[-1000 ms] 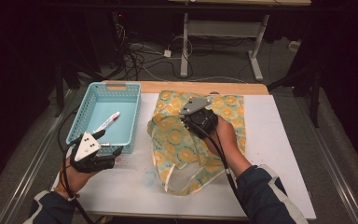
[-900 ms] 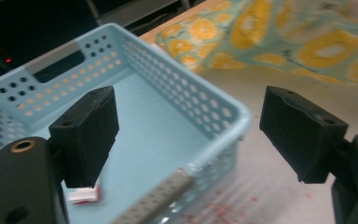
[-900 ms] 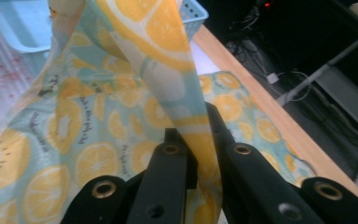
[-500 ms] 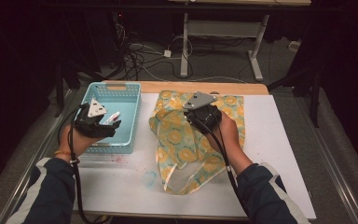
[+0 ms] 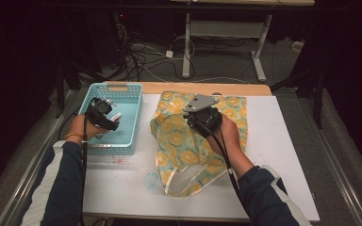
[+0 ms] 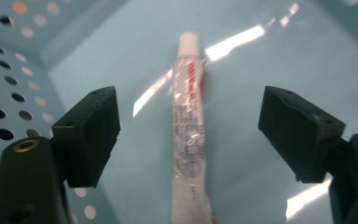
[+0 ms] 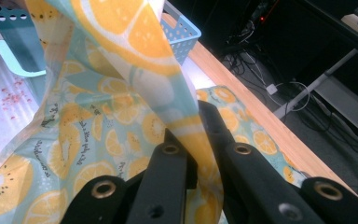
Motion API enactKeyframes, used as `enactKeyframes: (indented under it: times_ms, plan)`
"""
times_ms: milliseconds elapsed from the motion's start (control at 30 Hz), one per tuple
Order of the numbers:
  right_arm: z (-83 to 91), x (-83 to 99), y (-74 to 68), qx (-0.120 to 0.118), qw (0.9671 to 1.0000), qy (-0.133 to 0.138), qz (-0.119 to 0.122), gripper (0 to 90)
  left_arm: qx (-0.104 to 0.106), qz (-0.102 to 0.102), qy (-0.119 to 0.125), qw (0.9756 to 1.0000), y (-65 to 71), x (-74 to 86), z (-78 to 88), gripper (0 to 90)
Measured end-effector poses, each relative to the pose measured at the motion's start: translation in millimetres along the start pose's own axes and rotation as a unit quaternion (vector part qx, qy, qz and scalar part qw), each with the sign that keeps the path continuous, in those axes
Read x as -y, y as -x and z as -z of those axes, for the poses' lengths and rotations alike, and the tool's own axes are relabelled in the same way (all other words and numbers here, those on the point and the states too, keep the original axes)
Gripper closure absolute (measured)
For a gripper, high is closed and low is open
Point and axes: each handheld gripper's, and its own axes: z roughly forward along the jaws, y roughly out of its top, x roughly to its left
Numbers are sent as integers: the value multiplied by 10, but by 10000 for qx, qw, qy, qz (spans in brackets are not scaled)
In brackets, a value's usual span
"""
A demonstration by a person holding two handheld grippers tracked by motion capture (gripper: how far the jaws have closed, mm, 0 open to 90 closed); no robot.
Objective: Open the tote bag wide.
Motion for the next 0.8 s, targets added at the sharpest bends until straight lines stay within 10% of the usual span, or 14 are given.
enactKeyframes:
  times_ms: [333,533,800]
  plan:
    - [-34,103,26,-198,9998,10,-94,896,628,159,-363,9972,-85,-20,-170,657]
    - [-17,137,31,-210,9997,19,-116,896,551,8,-389,9977,-62,-31,-145,694]
    - [31,136,62,-148,9998,43,-130,896,561,-79,574,9967,-11,25,192,696]
